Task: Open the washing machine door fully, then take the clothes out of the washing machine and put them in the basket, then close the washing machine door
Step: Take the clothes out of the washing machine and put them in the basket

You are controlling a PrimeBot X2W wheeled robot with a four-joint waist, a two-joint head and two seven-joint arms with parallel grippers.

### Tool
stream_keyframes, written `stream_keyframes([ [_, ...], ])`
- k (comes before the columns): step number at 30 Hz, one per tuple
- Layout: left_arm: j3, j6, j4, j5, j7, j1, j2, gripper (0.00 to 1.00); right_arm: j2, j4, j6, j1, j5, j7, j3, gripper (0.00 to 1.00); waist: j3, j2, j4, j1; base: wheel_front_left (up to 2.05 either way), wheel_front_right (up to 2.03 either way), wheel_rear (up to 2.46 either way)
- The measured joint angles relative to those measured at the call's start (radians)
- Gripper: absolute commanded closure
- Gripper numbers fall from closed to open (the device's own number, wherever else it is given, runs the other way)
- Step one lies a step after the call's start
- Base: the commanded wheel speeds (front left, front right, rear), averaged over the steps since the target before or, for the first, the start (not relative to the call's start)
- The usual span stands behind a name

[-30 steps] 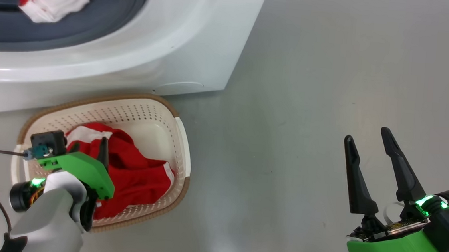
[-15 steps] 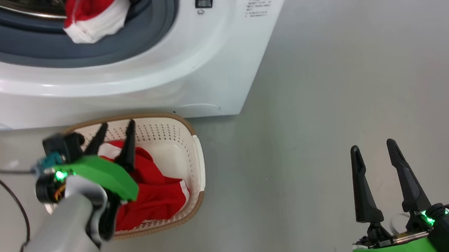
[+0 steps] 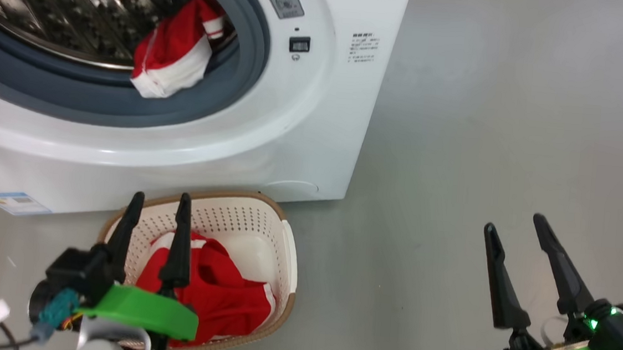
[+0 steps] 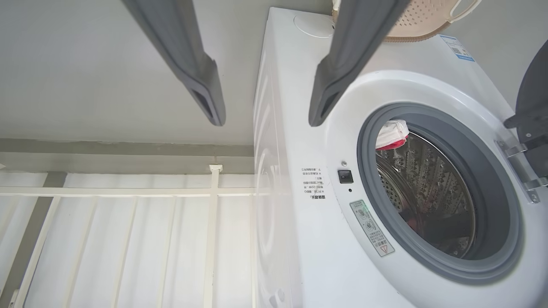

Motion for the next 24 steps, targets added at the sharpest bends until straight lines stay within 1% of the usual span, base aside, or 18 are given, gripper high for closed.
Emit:
stream_keyframes([
  [3, -0.007, 0.04, -0.092, 0.038, 0.002, 0.047, 0.023, 0.0, 0.0, -0.001, 0.0, 0.025, -0.016, 0.005, -0.001, 0.0, -0.025, 0.0, 0.005, 0.0001, 0.0, 0.0, 0.0],
  [9, -0.016, 0.09, -0.204, 0.077, 0.015, 0.124, 0.057, 0.0, 0.001, -0.01, 0.0, 0.055, -0.037, 0.007, -0.012, 0.0, -0.071, 0.0, 0.013, 0.0, 0.0, 0.0, 0.0],
  [11, -0.018, 0.101, -0.226, 0.087, 0.019, 0.144, 0.069, 0.0, 0.001, -0.012, 0.0, 0.059, -0.044, 0.007, -0.023, 0.0, -0.085, 0.0, 0.016, 0.0, 0.0, 0.0, 0.0],
  [24, -0.015, 0.167, -0.302, 0.095, 0.044, 0.314, 0.101, 0.0, 0.002, -0.025, 0.0, 0.128, -0.06, 0.007, -0.036, 0.0, -0.166, 0.0, 0.02, 0.0, 0.0, 0.0, 0.0],
])
